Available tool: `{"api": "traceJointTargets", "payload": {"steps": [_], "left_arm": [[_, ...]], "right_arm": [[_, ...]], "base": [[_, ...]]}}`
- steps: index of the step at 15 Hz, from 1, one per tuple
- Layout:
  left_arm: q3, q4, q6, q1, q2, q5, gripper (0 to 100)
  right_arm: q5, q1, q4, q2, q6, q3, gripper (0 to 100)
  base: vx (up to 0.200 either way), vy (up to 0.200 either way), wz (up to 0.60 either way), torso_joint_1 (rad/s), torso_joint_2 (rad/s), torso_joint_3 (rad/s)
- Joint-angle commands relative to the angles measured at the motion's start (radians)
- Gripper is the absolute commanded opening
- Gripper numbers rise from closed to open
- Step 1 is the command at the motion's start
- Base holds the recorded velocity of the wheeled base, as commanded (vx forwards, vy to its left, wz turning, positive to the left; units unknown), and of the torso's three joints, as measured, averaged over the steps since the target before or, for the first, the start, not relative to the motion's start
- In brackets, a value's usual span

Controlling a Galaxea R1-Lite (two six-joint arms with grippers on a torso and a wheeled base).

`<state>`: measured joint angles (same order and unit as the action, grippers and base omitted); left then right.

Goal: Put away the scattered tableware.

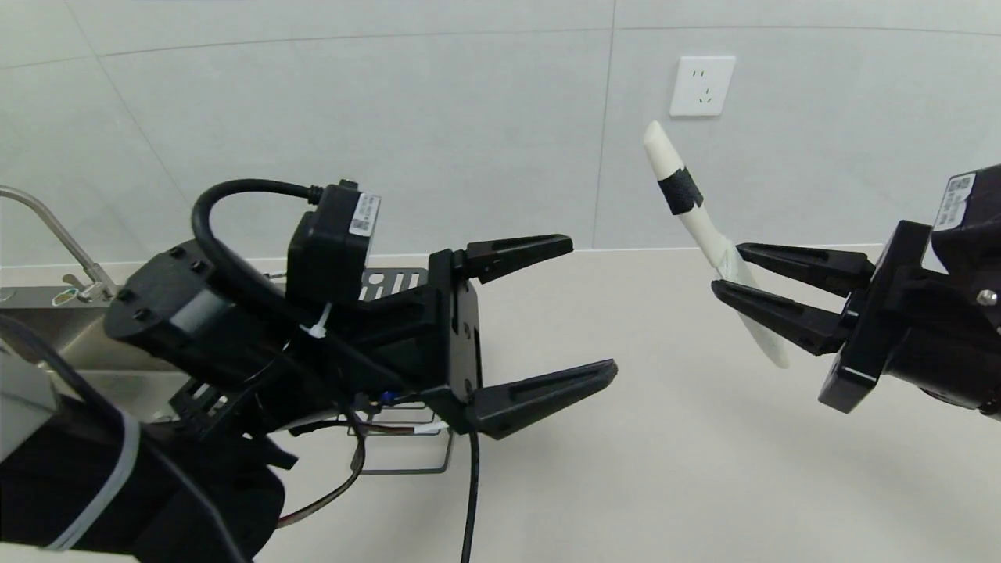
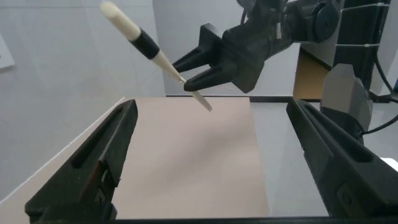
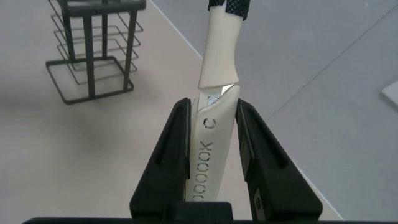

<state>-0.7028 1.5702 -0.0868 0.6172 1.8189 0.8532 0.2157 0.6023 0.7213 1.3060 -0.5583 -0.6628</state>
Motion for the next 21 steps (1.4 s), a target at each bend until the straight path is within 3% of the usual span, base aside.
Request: {"api": "traceJointTargets", "payload": {"steps": [1,6,8,13,21], "left_arm": [[-0.119,0.001,-0.008,0.001,0.103,0.029,100],[-0.216,0.001,-0.057,0.024,0.128,0.035,100],[-0.219,0.001,-0.059,0.026,0.123,0.035,100],[-0.218,0.001,-0.062,0.035,0.082,0.035,100],[-0.208,0.001,-0.152,0.099,0.046,0.033,100]], "right_arm": [[0.013,0.001,0.0,-0.016,0.006,-0.02,0],[0.218,-0.012,0.017,-0.024,0.009,-0.011,0],[0.271,-0.019,0.049,-0.004,0.008,-0.009,0],[0.307,-0.019,0.05,-0.007,0.001,0.06,0],[0.34,-0.015,0.073,0.018,-0.034,0.022,0]], "base": [[0.0,0.0,0.0,0.0,0.0,0.0],[0.0,0.0,0.0,0.0,0.0,0.0],[0.0,0.0,0.0,0.0,0.0,0.0],[0.0,0.0,0.0,0.0,0.0,0.0],[0.0,0.0,0.0,0.0,0.0,0.0]]}}
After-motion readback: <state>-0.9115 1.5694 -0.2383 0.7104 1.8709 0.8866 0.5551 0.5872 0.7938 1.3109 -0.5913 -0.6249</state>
